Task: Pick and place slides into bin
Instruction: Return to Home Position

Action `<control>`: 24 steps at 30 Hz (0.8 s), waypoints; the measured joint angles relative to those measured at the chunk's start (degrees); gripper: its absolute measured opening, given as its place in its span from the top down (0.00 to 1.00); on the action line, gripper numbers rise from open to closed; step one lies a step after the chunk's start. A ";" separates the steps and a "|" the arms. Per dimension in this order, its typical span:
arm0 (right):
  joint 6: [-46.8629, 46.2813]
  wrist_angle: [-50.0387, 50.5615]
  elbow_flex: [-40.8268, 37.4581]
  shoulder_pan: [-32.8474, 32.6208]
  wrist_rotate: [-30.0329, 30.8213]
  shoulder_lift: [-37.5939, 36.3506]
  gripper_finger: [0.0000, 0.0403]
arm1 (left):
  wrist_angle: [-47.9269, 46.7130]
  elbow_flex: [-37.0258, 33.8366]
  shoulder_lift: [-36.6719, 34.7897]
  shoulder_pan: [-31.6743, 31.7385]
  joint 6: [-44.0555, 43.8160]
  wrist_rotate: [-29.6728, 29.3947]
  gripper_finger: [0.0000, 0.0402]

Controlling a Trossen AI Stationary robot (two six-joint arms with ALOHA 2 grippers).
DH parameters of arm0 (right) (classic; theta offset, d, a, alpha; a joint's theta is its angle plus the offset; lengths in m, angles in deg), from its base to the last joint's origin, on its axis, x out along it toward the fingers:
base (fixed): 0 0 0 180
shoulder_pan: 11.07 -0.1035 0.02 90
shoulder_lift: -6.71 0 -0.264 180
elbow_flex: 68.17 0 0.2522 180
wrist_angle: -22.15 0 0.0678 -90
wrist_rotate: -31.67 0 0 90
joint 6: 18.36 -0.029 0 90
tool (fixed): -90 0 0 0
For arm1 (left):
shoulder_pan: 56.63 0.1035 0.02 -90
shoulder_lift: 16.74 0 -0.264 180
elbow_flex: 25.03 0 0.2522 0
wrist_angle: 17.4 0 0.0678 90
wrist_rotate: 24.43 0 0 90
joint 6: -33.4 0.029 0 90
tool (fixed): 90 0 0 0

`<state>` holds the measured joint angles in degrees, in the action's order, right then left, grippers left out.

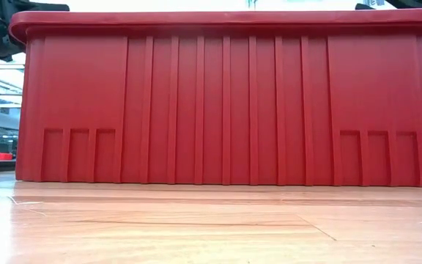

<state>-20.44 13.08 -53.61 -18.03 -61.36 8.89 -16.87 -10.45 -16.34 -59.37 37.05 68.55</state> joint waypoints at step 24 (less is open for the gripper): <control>0.00 0.00 0.00 0.02 -0.01 0.00 0.57 | 2.09 -0.24 0.09 0.04 -1.89 0.46 0.51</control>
<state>-20.44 13.08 -53.61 -18.01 -61.36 8.89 -14.78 -10.69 -16.25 -59.33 35.16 69.01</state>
